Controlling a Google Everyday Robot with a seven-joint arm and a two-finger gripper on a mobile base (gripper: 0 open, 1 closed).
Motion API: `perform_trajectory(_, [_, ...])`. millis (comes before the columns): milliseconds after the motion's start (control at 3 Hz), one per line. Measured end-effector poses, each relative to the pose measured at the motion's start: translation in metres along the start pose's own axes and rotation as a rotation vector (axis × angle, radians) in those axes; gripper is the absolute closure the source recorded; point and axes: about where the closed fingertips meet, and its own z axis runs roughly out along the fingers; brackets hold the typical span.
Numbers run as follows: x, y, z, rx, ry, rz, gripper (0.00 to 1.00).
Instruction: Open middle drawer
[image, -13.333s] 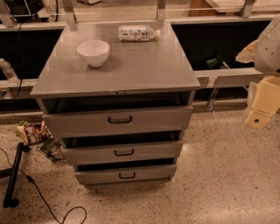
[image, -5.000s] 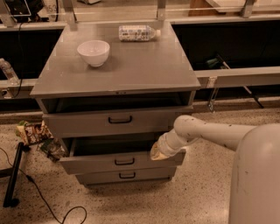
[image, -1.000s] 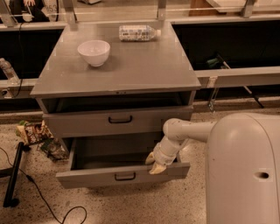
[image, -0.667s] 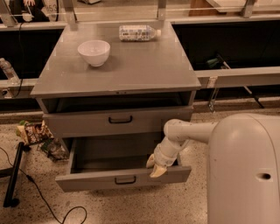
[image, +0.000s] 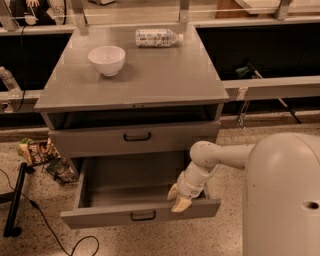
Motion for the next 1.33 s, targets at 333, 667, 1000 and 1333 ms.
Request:
perform_trajectory(333, [-0.003,-0.012,-0.015,0.082,0.001,-0.003,0.21])
perform_trajectory(667, [-0.005,-0.025,-0.024,0.142,0.008,-0.013,0.00])
perform_trajectory(1000, [-0.003,-0.040,-0.028,0.184,0.030,-0.024,0.15])
perform_trajectory(1333, [0.003,-0.062,-0.039,0.241,0.074,-0.038,0.46])
